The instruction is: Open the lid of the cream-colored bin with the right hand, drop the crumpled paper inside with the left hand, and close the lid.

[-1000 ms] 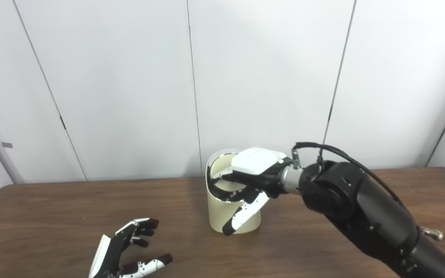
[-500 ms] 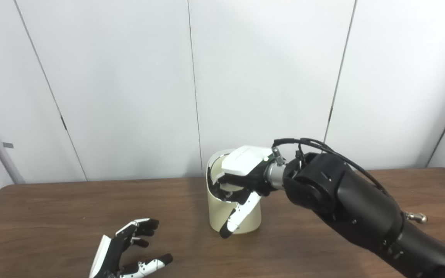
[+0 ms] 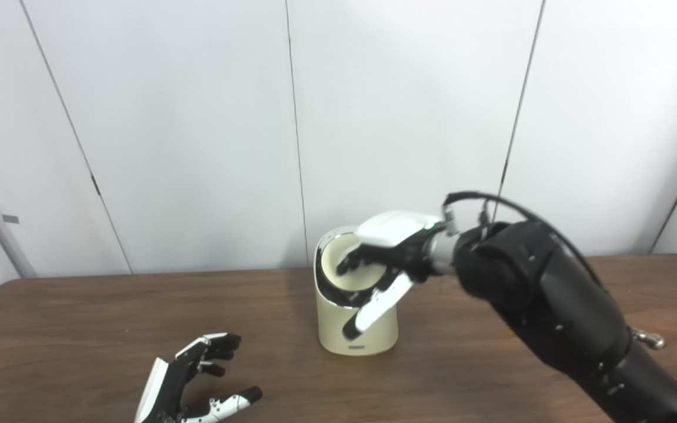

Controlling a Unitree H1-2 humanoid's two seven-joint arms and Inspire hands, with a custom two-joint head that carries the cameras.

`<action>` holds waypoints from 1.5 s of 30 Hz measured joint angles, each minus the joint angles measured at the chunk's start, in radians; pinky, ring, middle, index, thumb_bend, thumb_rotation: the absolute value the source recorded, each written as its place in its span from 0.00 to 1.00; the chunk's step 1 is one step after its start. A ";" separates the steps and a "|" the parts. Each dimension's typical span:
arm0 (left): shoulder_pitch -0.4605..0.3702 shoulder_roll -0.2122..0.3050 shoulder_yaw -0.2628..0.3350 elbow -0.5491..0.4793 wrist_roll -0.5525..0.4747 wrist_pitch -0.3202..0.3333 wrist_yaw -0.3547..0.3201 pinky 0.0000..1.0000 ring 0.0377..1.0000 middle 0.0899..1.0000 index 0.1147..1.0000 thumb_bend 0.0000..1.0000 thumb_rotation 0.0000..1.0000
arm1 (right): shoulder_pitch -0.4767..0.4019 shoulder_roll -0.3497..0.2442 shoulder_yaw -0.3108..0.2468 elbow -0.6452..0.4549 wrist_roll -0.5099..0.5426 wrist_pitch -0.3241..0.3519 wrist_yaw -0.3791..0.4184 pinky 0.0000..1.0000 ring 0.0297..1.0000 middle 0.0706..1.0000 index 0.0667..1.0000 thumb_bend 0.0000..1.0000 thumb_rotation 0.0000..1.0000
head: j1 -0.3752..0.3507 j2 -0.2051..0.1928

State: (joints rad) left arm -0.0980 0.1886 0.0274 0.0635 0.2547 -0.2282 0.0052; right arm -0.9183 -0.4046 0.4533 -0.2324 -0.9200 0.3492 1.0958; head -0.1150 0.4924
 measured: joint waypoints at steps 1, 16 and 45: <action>0.000 0.000 0.000 0.000 0.001 0.000 0.000 0.61 0.69 0.69 0.66 0.93 0.28 | 0.000 -0.004 -0.013 -0.001 0.002 0.004 0.002 0.82 0.84 0.84 0.83 0.99 0.84 | -0.002 0.000; 0.000 0.000 -0.001 0.002 -0.035 -0.005 -0.006 0.63 0.71 0.71 0.68 0.91 0.26 | 0.002 -0.009 -0.145 -0.066 0.033 0.043 -0.033 0.64 0.75 0.77 0.78 1.00 0.79 | 0.006 0.000; 0.017 0.018 0.014 -0.005 -0.070 -0.011 -0.016 0.63 0.72 0.72 0.70 0.92 0.26 | 0.765 0.173 -0.539 0.117 0.563 -0.481 -0.993 0.79 0.86 0.86 0.88 0.92 0.78 | 0.026 0.021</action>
State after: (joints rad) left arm -0.0814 0.2061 0.0418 0.0588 0.1848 -0.2388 -0.0107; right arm -0.1530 -0.2320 -0.0854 -0.1153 -0.3570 -0.1316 0.1028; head -0.0890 0.5139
